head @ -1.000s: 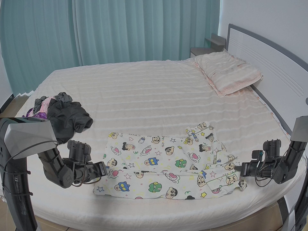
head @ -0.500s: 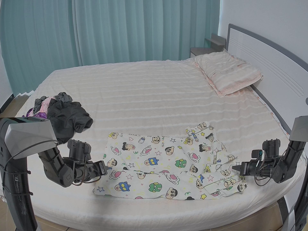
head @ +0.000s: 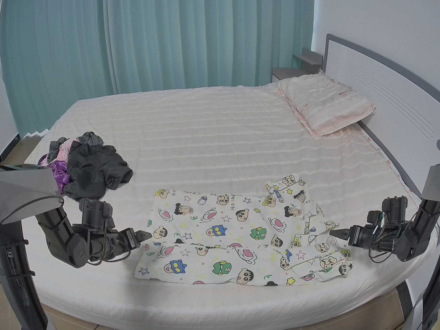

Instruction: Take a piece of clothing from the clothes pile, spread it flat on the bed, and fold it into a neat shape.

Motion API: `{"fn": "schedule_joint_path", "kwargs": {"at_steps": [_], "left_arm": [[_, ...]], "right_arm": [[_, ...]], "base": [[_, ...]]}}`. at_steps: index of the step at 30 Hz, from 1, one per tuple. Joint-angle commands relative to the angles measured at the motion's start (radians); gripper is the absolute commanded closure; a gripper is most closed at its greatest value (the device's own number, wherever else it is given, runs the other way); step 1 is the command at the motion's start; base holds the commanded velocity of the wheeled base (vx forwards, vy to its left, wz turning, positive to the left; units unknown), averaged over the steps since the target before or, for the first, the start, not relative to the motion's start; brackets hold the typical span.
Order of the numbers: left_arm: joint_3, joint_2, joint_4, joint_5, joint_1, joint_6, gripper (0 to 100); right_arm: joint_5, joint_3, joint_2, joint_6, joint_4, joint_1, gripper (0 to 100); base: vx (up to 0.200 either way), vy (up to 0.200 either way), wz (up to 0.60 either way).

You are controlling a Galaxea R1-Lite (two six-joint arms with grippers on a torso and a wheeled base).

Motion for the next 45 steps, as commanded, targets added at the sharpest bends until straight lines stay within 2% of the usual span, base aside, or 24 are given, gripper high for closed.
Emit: {"fn": "schedule_joint_path", "kwargs": {"at_steps": [1, 3, 6, 11, 23, 27, 31, 34, 41, 45], "left_arm": [[0.035, -0.072, -0.003, -0.015, 0.031, -0.035, 0], [0.039, -0.092, -0.002, -0.017, 0.035, -0.083, 0], [0.052, -0.097, -0.003, -0.017, 0.035, -0.103, 0], [0.061, -0.091, -0.006, -0.018, 0.035, -0.101, 0], [0.046, -0.082, -0.008, -0.021, 0.031, -0.103, 0], [-0.005, -0.048, -0.005, -0.041, 0.024, -0.101, 0], [-0.158, 0.064, 0.003, -0.028, 0.023, -0.101, 0], [-0.206, 0.092, 0.006, -0.026, 0.026, -0.096, 0], [-0.366, 0.147, 0.084, -0.028, 0.023, -0.092, 0], [-0.462, 0.191, 0.144, -0.028, 0.028, -0.02, 0]], "right_arm": [[0.001, 0.025, -0.039, 0.016, -0.001, -0.003, 0], [0.003, 0.035, -0.044, 0.019, -0.012, 0.005, 0], [0.001, 0.048, -0.046, 0.032, -0.044, 0.016, 0], [0.001, 0.06, -0.044, 0.047, -0.072, 0.027, 0], [0.001, 0.081, -0.035, 0.051, -0.099, 0.033, 0], [0.001, 0.08, -0.036, 0.051, -0.101, 0.039, 0], [0.001, 0.104, -0.046, 0.051, -0.11, 0.059, 0], [0.001, 0.12, -0.043, 0.051, -0.145, 0.06, 0], [0.001, 0.121, -0.041, 0.058, -0.168, 0.063, 0], [0.0, 0.121, -0.047, 0.101, -0.175, 0.062, 0]], "base": [[0.0, 0.0, 0.0], [0.0, 0.0, 0.0], [0.2, 0.0, 0.0], [0.2, 0.0, 0.0], [0.0, 0.0, 0.0], [0.0, 0.0, 0.0], [0.0, 0.0, 0.0], [0.0, 0.0, 0.0], [0.0, 0.0, 0.0], [0.0, 0.0, 0.0]]}}
